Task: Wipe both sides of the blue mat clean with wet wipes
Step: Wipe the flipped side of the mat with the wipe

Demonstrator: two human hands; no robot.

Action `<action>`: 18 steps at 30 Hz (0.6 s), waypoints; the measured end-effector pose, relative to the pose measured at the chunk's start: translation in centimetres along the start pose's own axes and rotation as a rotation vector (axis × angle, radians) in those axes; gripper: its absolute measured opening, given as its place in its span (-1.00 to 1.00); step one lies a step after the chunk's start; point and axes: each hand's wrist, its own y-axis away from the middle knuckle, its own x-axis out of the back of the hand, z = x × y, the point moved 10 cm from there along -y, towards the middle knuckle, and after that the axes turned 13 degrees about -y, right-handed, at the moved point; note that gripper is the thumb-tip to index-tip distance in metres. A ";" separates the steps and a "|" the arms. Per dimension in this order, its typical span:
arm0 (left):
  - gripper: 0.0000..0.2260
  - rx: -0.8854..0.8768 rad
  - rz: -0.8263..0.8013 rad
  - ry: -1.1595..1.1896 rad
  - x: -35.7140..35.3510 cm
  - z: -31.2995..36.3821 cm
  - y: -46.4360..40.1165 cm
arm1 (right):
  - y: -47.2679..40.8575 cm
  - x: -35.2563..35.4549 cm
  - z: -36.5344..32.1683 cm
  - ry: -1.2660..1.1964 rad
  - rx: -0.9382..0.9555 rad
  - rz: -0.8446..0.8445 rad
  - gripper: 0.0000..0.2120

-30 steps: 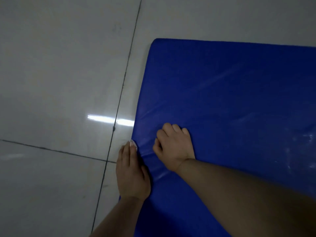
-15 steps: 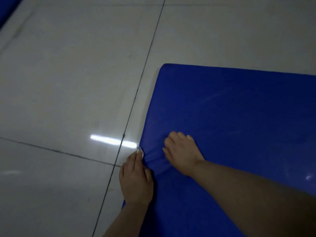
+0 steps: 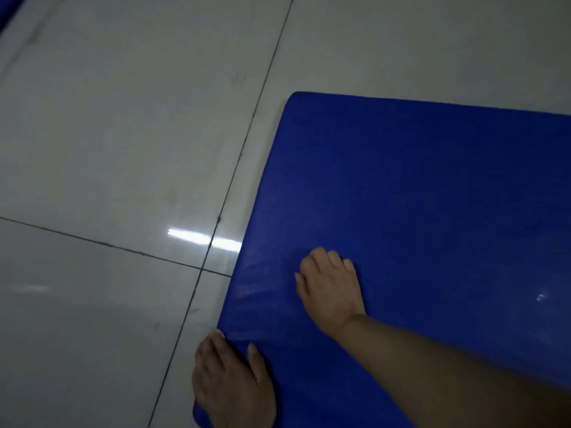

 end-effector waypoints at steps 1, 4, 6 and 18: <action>-0.35 0.023 0.011 -0.002 0.0 0.3 -0.1 | 0.2 0.0 0.3 -0.009 0.004 0.011 -0.85; -0.34 0.064 0.023 0.001 0.1 -0.2 -0.1 | -0.2 -0.3 0.5 -0.055 -0.013 -0.018 -0.85; -0.34 0.073 0.019 -0.024 0.1 -0.3 -0.3 | -0.6 -0.6 0.7 -0.052 -0.034 -0.037 -0.84; -0.39 0.085 0.010 -0.020 0.1 -0.2 0.3 | -0.3 -1.5 0.7 0.039 -0.030 -0.135 -0.72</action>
